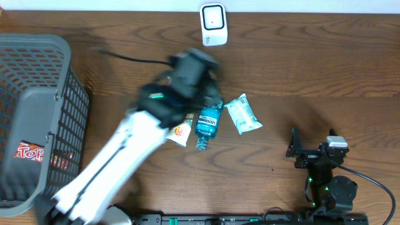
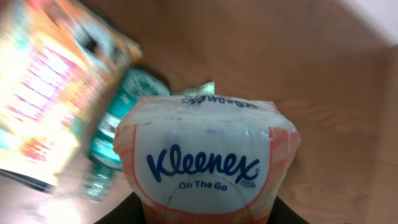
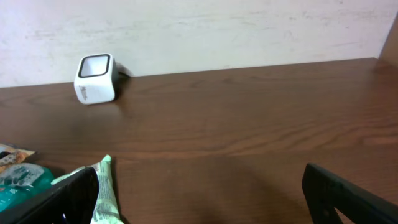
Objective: Scan the item barcode
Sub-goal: 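Carry the Kleenex pack out and lower it below the green packet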
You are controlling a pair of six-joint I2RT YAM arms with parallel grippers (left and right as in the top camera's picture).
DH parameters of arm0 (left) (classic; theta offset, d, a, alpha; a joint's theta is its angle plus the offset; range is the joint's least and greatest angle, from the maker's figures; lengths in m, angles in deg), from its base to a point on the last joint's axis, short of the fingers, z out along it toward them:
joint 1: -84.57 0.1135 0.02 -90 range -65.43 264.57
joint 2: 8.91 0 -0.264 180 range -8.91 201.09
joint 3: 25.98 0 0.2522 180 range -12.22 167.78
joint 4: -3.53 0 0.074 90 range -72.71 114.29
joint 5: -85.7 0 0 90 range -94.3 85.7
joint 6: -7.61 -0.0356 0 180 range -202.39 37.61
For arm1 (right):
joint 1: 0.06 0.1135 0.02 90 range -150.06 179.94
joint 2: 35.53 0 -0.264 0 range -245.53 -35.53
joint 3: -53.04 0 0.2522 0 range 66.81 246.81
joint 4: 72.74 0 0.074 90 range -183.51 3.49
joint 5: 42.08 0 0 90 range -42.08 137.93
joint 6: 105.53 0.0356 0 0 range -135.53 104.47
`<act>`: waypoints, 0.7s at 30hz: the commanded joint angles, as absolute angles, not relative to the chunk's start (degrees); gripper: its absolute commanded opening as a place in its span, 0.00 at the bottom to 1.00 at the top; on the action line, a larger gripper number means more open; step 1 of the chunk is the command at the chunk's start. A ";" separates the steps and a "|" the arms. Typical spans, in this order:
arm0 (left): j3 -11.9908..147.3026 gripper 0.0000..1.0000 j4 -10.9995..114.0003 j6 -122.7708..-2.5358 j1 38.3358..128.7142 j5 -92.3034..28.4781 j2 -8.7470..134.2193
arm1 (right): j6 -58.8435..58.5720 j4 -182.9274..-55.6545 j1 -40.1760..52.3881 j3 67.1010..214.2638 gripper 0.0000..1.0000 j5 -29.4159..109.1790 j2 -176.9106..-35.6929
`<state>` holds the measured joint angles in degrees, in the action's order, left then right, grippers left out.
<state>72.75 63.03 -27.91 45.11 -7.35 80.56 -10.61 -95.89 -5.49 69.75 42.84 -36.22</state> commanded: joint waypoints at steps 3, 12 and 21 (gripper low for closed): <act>72.97 0.39 62.48 -13.05 39.28 -5.33 92.36 | -11.35 -96.00 -5.20 69.57 0.99 43.32 -35.96; 72.97 0.39 58.72 -11.56 34.71 -7.67 103.40 | -11.35 -96.00 -5.20 69.57 0.99 43.32 -35.96; 72.22 0.39 59.80 -0.24 34.62 -10.54 110.85 | -11.35 -96.00 -5.20 69.57 0.99 43.32 -35.96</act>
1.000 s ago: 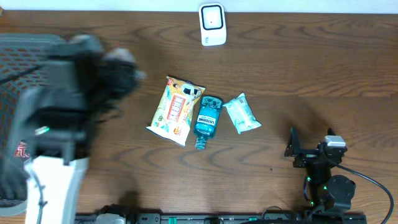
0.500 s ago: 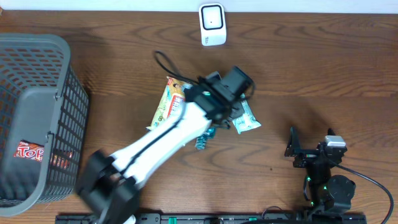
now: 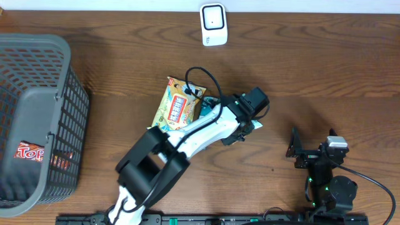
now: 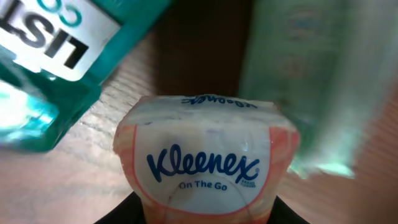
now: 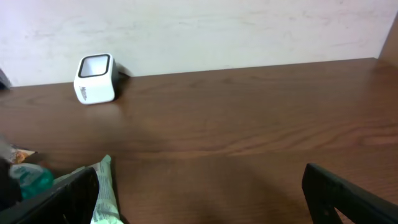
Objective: Scan the item barcode
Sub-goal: 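Carry the Kleenex pack out and lower it below the green packet, then release the Kleenex pack and return the left gripper to the basket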
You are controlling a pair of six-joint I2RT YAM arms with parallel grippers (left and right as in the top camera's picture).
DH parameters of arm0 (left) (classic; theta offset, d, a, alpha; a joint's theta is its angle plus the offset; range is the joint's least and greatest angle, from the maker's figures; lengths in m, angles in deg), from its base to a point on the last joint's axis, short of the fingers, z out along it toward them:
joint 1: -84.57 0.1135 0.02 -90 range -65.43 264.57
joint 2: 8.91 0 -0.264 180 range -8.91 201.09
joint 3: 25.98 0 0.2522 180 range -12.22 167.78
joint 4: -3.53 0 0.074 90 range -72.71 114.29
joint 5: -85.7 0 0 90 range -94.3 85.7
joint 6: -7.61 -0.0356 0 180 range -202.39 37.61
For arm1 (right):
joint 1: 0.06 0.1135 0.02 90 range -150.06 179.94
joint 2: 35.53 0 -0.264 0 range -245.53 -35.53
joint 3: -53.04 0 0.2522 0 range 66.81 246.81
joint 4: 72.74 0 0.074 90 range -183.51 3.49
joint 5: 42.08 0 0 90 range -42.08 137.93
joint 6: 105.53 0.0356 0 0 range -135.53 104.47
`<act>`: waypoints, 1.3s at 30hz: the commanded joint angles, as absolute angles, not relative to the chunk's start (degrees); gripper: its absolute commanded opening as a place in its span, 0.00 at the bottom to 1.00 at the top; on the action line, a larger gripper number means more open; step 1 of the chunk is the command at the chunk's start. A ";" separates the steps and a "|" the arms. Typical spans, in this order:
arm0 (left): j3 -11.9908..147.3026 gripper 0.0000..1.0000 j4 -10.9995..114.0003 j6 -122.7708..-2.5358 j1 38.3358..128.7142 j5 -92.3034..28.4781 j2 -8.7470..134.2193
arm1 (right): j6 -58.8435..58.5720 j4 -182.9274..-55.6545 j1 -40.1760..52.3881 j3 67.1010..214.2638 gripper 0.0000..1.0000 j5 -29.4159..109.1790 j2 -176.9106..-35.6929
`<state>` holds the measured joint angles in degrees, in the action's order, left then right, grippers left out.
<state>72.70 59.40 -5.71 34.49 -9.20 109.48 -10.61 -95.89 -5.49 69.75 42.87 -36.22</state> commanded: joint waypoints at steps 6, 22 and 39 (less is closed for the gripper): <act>72.29 0.49 59.84 -3.54 35.63 -8.18 109.76 | -11.35 -96.00 -5.20 69.57 0.99 43.30 -35.96; 77.62 0.98 59.84 -37.20 40.24 9.53 82.33 | -11.35 -96.00 -5.20 69.57 0.99 43.30 -35.96; 77.97 0.98 75.62 -46.53 103.84 12.19 62.24 | -11.35 -96.00 -5.20 69.57 0.99 43.32 -35.96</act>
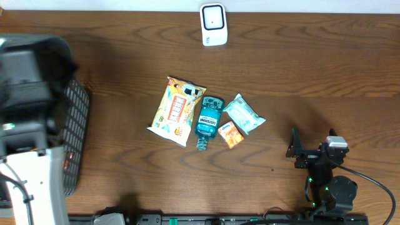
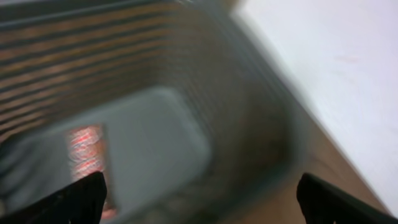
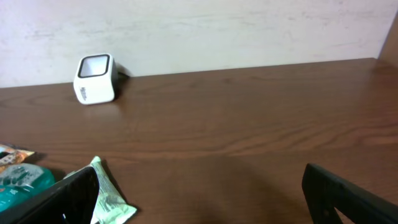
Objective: Scan the item barcode
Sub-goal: 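Release the Kleenex pack and return the left gripper to the basket, then grasp the red Top chocolate bar in the basket with the left gripper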
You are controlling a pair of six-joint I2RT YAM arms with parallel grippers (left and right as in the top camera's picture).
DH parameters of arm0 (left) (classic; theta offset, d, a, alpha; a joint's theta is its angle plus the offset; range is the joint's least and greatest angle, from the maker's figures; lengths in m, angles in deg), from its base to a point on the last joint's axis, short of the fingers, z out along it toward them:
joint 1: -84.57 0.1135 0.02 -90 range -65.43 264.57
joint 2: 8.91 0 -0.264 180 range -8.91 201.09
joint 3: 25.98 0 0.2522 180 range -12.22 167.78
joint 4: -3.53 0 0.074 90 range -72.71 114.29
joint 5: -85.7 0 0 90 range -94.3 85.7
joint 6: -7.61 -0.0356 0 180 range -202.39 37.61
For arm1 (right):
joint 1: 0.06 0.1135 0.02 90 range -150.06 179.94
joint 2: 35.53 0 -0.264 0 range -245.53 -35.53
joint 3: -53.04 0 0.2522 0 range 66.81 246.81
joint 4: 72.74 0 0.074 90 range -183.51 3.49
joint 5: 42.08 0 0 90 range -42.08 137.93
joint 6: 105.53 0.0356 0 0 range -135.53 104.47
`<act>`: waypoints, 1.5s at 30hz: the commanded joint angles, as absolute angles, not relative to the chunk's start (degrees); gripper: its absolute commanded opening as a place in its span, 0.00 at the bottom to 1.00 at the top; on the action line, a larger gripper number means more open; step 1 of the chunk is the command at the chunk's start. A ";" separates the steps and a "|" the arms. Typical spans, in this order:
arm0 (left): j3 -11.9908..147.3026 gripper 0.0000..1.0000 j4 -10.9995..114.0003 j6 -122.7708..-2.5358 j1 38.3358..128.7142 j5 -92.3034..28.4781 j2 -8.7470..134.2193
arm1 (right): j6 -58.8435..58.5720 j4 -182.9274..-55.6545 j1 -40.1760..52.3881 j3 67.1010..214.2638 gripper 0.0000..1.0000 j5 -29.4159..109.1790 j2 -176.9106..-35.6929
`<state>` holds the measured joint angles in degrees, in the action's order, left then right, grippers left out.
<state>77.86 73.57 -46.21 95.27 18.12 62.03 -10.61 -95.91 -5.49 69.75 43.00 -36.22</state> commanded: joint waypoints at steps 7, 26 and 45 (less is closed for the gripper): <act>69.47 0.98 77.06 -47.69 123.14 6.62 66.22 | -11.35 -96.00 -5.20 69.57 0.99 43.32 -35.96; 48.42 0.98 61.02 -54.31 131.66 -0.66 84.47 | -11.35 -96.00 -5.20 69.57 0.99 43.32 -35.96; 48.36 0.08 57.78 -54.27 131.71 4.30 92.98 | -11.35 -96.00 -5.20 69.57 0.99 43.30 -35.96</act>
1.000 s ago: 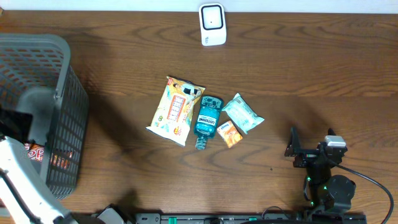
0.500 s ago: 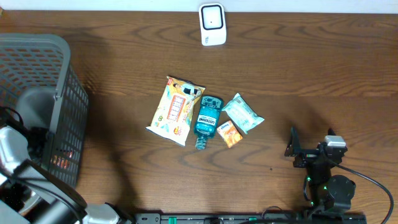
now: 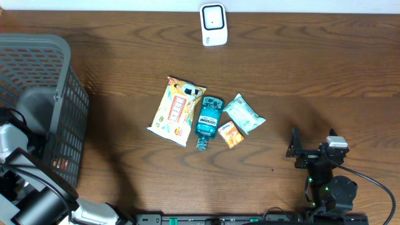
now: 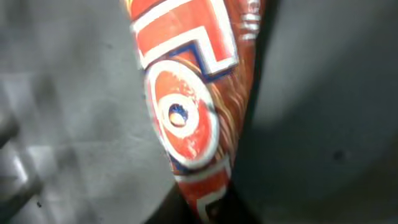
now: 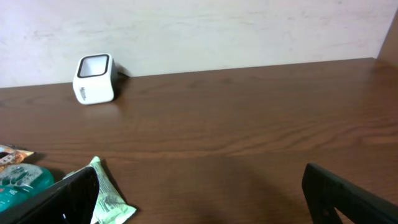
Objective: Scan the item barcode
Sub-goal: 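Grasp the red Top chocolate bar in the basket with the left gripper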
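In the left wrist view a red packet [image 4: 193, 106] with white and blue print lies on the grey basket floor. My left gripper [image 4: 214, 210] is shut on its lower tip. From overhead the left arm reaches into the grey basket [image 3: 37, 56], and its fingers are hidden there. The white scanner [image 3: 213, 25] stands at the table's far edge. My right gripper [image 3: 310, 152] rests open at the near right, holding nothing; its wrist view shows the scanner [image 5: 94, 78] far off to the left.
Mid-table lie a yellow snack bag [image 3: 177, 111], a teal mouthwash bottle [image 3: 208, 119], a small orange tissue pack [image 3: 230, 134] and a green wipes pack [image 3: 245, 114]. The basket's mesh wall stands between the left arm and these.
My left gripper was open above the basket; it is now down inside it and shut on the red packet. The right arm and the table items have not moved.
My left gripper held a Kleenex pack above the table items, then low beside the mouthwash bottle and the green pack. Later that pack lay on the table and the gripper was open over the basket. It now grips the red packet in the basket.
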You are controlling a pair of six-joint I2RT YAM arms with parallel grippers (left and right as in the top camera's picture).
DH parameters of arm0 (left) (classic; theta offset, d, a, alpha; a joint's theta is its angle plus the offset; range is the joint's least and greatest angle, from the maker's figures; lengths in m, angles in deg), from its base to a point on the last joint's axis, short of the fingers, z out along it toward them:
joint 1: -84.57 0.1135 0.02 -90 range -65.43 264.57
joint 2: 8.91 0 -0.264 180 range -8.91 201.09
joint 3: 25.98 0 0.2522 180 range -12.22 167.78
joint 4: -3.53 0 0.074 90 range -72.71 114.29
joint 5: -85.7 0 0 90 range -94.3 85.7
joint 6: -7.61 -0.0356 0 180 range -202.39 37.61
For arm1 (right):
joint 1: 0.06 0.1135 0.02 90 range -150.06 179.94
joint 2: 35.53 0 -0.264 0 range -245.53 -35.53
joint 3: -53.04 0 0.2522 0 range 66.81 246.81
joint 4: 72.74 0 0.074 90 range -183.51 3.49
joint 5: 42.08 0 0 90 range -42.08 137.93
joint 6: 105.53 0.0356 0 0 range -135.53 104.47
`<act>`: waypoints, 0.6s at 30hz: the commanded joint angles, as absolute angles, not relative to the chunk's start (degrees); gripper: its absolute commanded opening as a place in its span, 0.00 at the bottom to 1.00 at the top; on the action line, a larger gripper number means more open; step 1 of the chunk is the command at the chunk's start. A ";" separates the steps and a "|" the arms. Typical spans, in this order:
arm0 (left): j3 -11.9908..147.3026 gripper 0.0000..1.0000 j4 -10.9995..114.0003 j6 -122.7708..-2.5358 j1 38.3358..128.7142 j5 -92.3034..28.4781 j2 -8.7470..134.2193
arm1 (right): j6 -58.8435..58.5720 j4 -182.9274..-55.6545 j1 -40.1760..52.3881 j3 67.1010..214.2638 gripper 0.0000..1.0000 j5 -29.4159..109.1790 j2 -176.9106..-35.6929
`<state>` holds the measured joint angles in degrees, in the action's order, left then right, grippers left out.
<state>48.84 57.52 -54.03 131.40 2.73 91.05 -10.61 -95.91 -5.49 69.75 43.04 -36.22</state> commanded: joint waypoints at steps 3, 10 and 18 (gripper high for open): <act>48.38 0.07 57.89 -54.27 131.71 4.28 92.89 | -11.35 -96.00 -5.20 69.57 0.99 43.32 -35.96; 52.38 0.07 59.16 -54.07 131.71 -3.50 87.75 | -11.35 -96.00 -5.20 69.57 0.99 43.32 -35.96; 61.71 0.07 59.18 -52.22 131.69 -13.14 70.99 | -11.35 -96.00 -5.20 69.57 0.99 43.32 -35.96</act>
<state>57.45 59.05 -53.90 131.51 -8.13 79.12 -10.61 -95.89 -5.49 69.75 43.04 -36.22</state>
